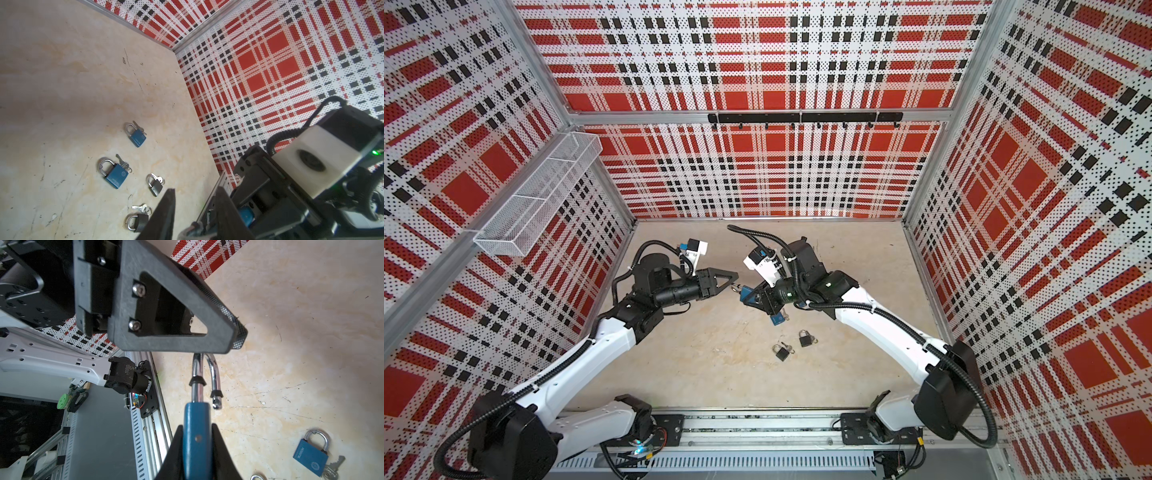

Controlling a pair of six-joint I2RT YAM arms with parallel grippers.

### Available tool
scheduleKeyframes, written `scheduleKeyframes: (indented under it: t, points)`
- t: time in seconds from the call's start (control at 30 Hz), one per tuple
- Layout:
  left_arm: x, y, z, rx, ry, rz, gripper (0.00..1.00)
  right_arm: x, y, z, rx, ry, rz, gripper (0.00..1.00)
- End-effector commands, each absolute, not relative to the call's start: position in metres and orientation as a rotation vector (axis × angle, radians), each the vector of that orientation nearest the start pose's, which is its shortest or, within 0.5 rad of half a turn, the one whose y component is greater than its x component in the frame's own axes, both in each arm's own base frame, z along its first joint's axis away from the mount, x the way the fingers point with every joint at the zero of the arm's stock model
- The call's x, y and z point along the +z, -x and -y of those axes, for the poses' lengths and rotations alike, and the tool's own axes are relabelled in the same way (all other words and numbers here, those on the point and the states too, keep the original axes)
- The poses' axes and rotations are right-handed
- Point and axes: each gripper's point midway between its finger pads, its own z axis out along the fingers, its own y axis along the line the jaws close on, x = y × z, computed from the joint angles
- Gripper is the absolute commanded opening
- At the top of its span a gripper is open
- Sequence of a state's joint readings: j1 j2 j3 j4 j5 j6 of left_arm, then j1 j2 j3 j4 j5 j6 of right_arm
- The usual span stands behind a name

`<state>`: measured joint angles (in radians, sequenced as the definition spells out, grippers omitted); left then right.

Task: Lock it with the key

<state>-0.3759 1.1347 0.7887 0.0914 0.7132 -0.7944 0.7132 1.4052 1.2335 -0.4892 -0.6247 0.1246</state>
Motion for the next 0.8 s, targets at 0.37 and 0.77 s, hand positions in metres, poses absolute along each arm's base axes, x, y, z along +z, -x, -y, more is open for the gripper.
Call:
scheduleKeyframes:
  t: [0.37, 0.77]
  points:
    - [0.304, -0.274, 0.226, -1.597, -0.168, -1.840, 0.33, 0.312, -0.241, -0.340, 1.245, 0.992, -1.934, 0.00]
    - [0.315, -0.270, 0.227, -1.666, -0.178, -1.779, 0.33, 0.316, -0.242, -0.344, 1.283, 0.987, -1.925, 0.00]
